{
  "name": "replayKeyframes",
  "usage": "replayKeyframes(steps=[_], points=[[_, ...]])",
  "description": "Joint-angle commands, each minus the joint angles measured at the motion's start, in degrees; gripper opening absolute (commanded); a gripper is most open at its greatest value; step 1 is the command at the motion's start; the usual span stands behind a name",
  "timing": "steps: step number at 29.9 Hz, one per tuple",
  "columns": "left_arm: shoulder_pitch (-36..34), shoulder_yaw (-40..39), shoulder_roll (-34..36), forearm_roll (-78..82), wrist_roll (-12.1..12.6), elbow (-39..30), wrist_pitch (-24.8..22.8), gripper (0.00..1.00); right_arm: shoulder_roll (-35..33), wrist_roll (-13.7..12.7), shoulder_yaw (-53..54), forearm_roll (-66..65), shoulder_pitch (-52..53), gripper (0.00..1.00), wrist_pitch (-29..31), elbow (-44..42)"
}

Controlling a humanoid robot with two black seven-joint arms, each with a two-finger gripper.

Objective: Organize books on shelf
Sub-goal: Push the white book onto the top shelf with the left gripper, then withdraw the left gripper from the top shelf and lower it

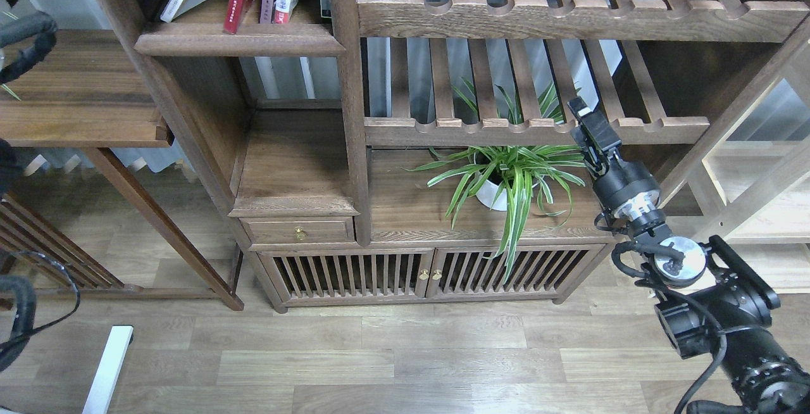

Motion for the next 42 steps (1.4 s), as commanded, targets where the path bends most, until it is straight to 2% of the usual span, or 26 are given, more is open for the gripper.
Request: replayKeyframes(steps=[1, 7, 17, 20, 25, 30, 34, 42], points=[[-4.46, 2.36, -0.02, -0.05, -0.25, 4.49, 1.03, 0.0, 0.36, 0.1, -0.01, 0.0, -0.03, 0.95, 0.0, 0.11], [-12.02, 6.4, -0.1, -0.05, -0.69, 11.88, 1.39, 0.0, 0.45, 0.19, -0.01, 0.17, -0.03, 0.95, 0.0, 0.2], [-13.7, 10.18, -0.1, -0.58, -0.69, 14.87, 4.55, 0.01, 0.45, 0.19, 0.08, 0.79, -0.11, 0.95, 0.0, 0.37], [-15.63, 10.36, -0.1, -0.67, -0.86, 17.58, 4.73, 0.01, 0.36, 0.19, 0.17, 0.79, -0.2, 0.95, 0.0, 0.37], [-18.09, 10.97, -0.37, -0.93, -3.41, 22.25, 4.55, 0.03, 0.45, 0.19, 0.17, 0.79, -0.29, 0.95, 0.0, 0.37], [-20.12, 14.22, -0.63, -3.39, -3.94, 25.59, 4.11, 0.03, 0.54, 0.19, 0.08, 0.88, -0.29, 0.95, 0.0, 0.46], [-20.73, 16.42, -1.07, -4.18, -5.43, 26.73, 4.64, 0.02, 0.54, 0.19, -0.01, 0.88, -0.29, 0.95, 0.0, 0.46], [-23.46, 17.57, -4.05, -4.27, -5.96, 31.04, 4.73, 0.02, 0.54, 0.19, 0.08, 0.79, -0.56, 0.95, 0.0, 0.46]])
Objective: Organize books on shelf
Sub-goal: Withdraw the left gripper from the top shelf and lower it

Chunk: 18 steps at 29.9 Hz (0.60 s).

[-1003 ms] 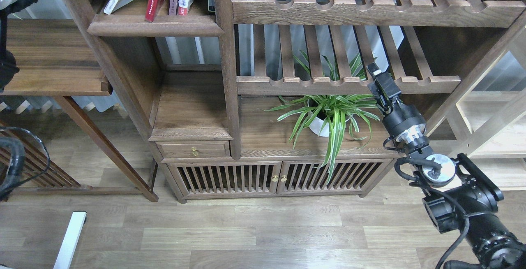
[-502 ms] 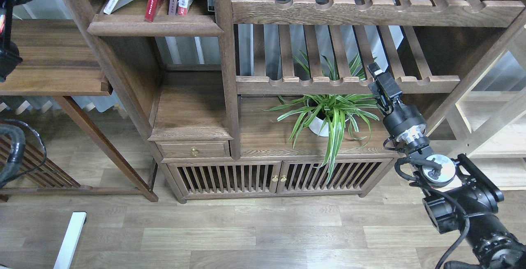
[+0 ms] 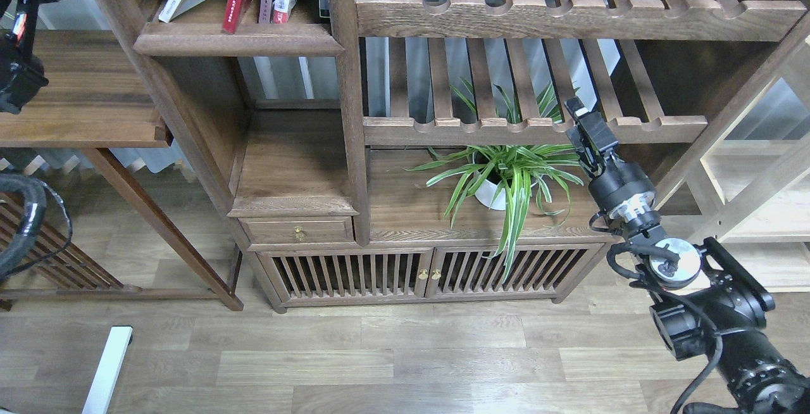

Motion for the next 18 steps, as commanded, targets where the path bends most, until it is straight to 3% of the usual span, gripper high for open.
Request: replayKeyframes(steps=[1, 9, 13, 18], points=[[-1.6, 0.93, -2.03, -0.01, -0.82, 2.83, 0.0, 0.02, 0.0, -0.01, 0.08, 0.02, -0.03, 0.95, 0.0, -0.02], [-4.33, 2.51, -3.45, -0.01, -1.7, 6.89, 0.26, 0.04, 0.0, -0.01, 0.16, 0.02, -0.03, 0.95, 0.0, -0.02], [-4.42, 3.48, -3.36, -0.01, -1.79, 6.89, 1.23, 0.14, 0.0, -0.01, 0.16, 0.28, -0.03, 0.95, 0.0, -0.02], [-4.42, 4.79, -3.45, -0.01, -3.37, 6.8, 6.85, 0.28, 0.0, -0.01, 0.16, 0.37, -0.2, 0.95, 0.0, 0.06]])
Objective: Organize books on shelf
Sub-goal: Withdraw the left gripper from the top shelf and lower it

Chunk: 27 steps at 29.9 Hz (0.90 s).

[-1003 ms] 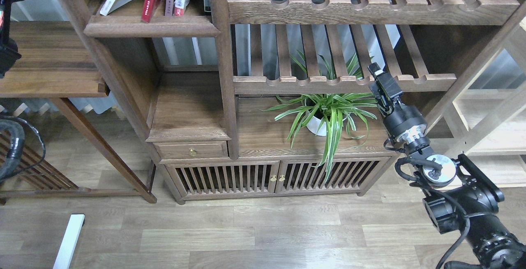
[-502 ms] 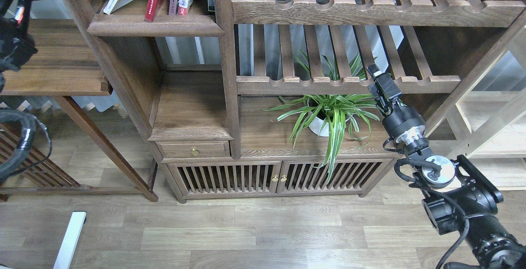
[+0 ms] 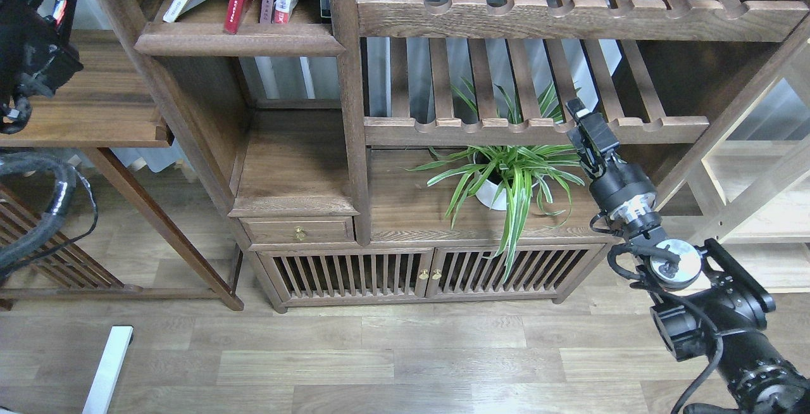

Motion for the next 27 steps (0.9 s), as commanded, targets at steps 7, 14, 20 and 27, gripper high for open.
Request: replayKeyframes(steps=[7, 14, 20, 27], points=[[-0.47, 3.25, -0.11, 0.01, -2.61, -0.05, 4.2, 0.38, -0.18, 0.0, 0.0, 0.02, -0.09, 0.95, 0.0, 0.27], [-0.47, 4.22, -0.11, 0.01, -3.49, -0.14, 5.26, 0.47, -0.18, 0.0, -0.09, 0.02, -0.17, 0.95, 0.0, 0.53], [-0.74, 5.53, -0.28, -0.08, -4.02, -0.49, 7.45, 0.69, -0.44, 0.0, 0.0, 0.02, -0.17, 0.95, 0.0, 0.53], [-0.74, 9.4, -0.55, -0.25, -4.64, -2.07, 8.43, 0.99, -0.79, -0.09, 0.0, -0.06, -0.09, 0.95, 0.0, 0.62]])
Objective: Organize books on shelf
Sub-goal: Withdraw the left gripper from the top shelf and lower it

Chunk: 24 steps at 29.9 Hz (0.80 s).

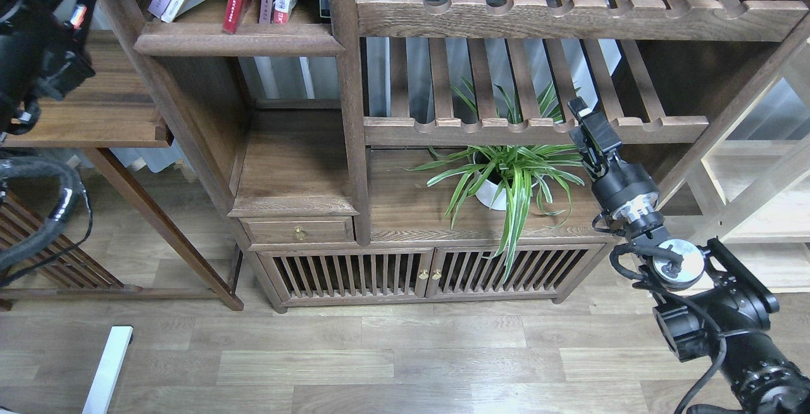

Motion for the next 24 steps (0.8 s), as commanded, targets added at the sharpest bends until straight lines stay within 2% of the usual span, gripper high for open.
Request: replayKeyframes(steps=[1, 3, 6, 9, 15, 18, 22, 24], points=[[0.38, 0.78, 0.36, -0.52, -1.02, -1.92, -0.26, 0.99, -0.12, -0.09, 0.01, -0.09, 0.06, 0.95, 0.0, 0.0], [0.29, 1.3, 0.53, -2.36, -2.25, -2.89, -0.35, 0.99, -0.12, -0.18, 0.01, -0.09, 0.06, 0.95, 0.0, 0.09], [0.38, 1.83, 0.62, -6.14, -5.4, -3.25, -0.79, 0.99, -0.39, -0.18, 0.01, -0.09, 0.06, 0.95, 0.0, 0.09], [0.82, 2.62, 0.88, -7.38, -7.78, -4.03, -3.5, 0.99, -0.56, -0.18, 0.01, -0.26, 0.06, 0.95, 0.0, 0.0], [1.96, 2.89, 2.82, -7.56, -9.02, -5.7, -8.17, 0.99, -1.18, -0.18, -0.08, -0.35, 0.06, 0.95, 0.0, 0.0], [3.71, 2.97, 3.34, -7.56, -12.52, -7.63, -8.17, 0.99, -1.27, -0.18, -0.16, -0.44, 0.06, 0.95, 0.0, -0.09], [6.0, 3.06, 4.49, -7.47, -15.34, -10.36, -7.56, 0.99, -1.44, -0.18, -0.16, -0.53, -0.02, 0.95, 0.0, -0.09], [7.14, 3.15, 4.31, -7.38, -18.32, -10.98, -7.47, 1.0, -1.44, -0.18, -0.16, -0.62, -0.02, 0.95, 0.0, -0.09]])
